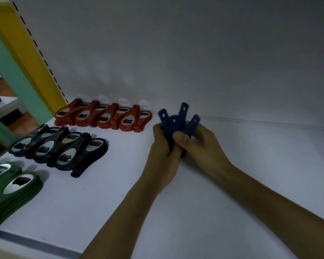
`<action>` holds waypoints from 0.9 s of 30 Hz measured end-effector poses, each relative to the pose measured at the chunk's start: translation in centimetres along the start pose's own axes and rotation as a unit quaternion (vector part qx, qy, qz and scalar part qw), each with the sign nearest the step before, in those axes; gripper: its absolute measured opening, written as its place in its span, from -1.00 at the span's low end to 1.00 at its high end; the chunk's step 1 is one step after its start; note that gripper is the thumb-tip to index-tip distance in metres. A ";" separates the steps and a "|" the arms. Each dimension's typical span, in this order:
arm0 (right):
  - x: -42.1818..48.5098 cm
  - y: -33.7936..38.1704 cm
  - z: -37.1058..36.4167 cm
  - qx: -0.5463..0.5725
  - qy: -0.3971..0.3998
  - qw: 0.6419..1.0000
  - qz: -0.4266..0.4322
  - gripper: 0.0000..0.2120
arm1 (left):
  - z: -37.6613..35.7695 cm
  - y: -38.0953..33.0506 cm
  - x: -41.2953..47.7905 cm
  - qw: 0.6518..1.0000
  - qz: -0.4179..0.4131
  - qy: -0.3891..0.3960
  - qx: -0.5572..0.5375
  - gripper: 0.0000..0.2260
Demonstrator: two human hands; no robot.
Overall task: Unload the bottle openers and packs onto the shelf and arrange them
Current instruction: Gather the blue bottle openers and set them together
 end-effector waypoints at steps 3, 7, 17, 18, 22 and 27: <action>-0.2 -0.1 -0.2 -0.017 -0.015 0.998 0.060 -0.60 | -0.6 0.4 -0.3 0.998 0.024 0.042 0.034 -0.78; -0.5 -0.1 -0.2 -0.068 -0.068 0.985 0.141 -0.85 | -0.6 -0.3 -0.5 0.988 -0.040 0.044 0.141 -0.79; 0.1 -0.5 -0.1 -0.011 -0.032 0.997 0.067 -0.89 | -1.5 0.4 -0.4 0.925 -0.117 0.057 0.356 -0.65; 0.2 -0.7 -0.1 0.010 -0.035 0.998 0.053 -0.77 | -1.5 0.3 -0.5 0.917 -0.125 0.064 0.373 -0.64; 0.5 -0.8 0.2 0.178 -0.047 0.983 -0.017 -0.77 | -1.3 -0.4 -1.1 0.886 -0.162 0.057 0.432 -0.71; 0.1 -0.5 -0.2 0.167 -0.036 0.985 -0.032 -0.81 | -1.5 -0.8 -1.3 0.875 -0.156 0.062 0.453 -0.67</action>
Point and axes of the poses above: each hand's wrist, its own x-axis towards the middle knuckle, its own z-axis out of the back of the hand, y = z × x, the point moved 1 cm from there along x, towards the middle knuckle, and after that the axes turned 1 degree about -y, right-handed, at the moved point
